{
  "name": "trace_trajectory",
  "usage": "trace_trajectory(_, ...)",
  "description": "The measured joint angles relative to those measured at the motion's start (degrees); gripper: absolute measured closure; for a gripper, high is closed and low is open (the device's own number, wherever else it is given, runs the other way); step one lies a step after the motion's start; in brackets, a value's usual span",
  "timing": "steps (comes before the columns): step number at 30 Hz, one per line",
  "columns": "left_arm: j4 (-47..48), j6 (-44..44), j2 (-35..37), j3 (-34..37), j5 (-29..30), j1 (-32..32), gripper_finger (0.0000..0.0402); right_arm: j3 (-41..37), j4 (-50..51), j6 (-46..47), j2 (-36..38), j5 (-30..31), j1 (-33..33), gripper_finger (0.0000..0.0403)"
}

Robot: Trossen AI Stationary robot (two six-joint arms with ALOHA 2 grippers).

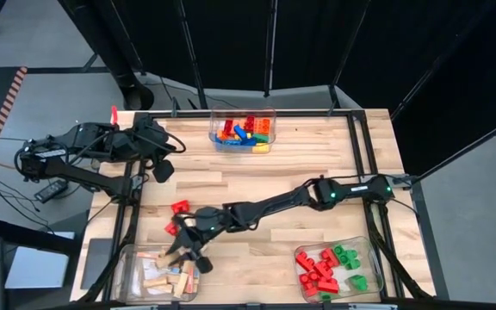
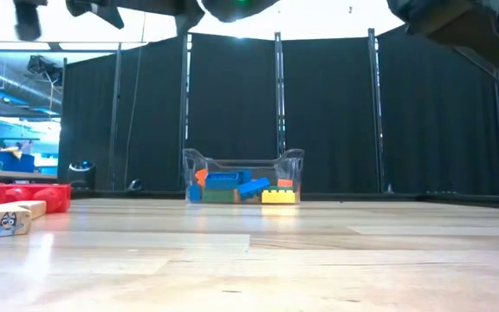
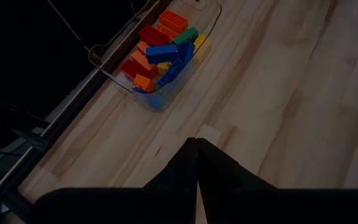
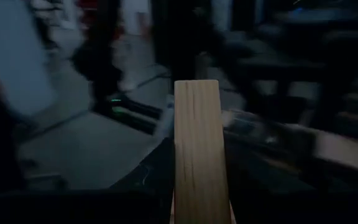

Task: Sort blocks by size
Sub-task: Put the white block into the bottom left transparent bin, then move the white block to the center

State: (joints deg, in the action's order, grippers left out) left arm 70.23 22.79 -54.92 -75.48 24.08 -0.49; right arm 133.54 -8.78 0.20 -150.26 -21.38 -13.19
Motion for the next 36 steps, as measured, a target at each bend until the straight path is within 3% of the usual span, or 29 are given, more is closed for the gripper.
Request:
trace_trajectory(2,0.04,-0.02,0.00,0.00,0.00,-0.02,0.0388,0.83,-2.05,3.23,-1.70,-3.80,0.12,0.0281)
trace_trajectory(6,0.18,-0.02,0.00,0.00,-0.20,0.00,0.0388,-1.99,-0.01,10.09,-1.42,-4.20,0.52,0.0272)
trace_trajectory(11,-0.03,-0.01,0.00,0.00,-0.20,0.00,0.0388,-1.66,4.84,11.18,-0.68,-2.63,0.57,0.0170)
trace_trajectory(14,-0.04,0.00,0.00,0.00,-0.20,0.00,0.0388,-1.66,5.61,10.56,0.75,-1.52,0.76,0.0150)
trace_trajectory(18,0.07,0.00,0.00,0.00,-0.20,0.00,0.0388,-1.58,9.25,6.94,6.21,0.75,2.11,0.0166)
trace_trajectory(20,0.05,0.00,0.00,0.00,-0.20,0.00,0.0388,-1.45,16.05,3.63,9.47,1.47,2.84,0.0180)
trace_trajectory(24,0.09,0.02,0.00,0.00,-0.18,0.00,0.0388,-1.42,34.88,-2.22,13.98,13.64,4.25,0.0209)
trace_trajectory(26,0.03,0.02,0.00,0.00,-0.18,0.00,0.0388,-1.52,40.12,-5.52,14.22,16.19,5.34,0.0227)
trace_trajectory(31,0.03,0.13,0.00,0.00,-0.18,0.00,0.0388,-1.51,39.71,-7.79,10.19,11.26,6.96,0.0261)
trace_trajectory(36,0.03,1.33,0.00,0.00,-0.16,0.00,0.0388,-1.75,38.50,-5.60,3.98,13.97,7.07,0.0279)
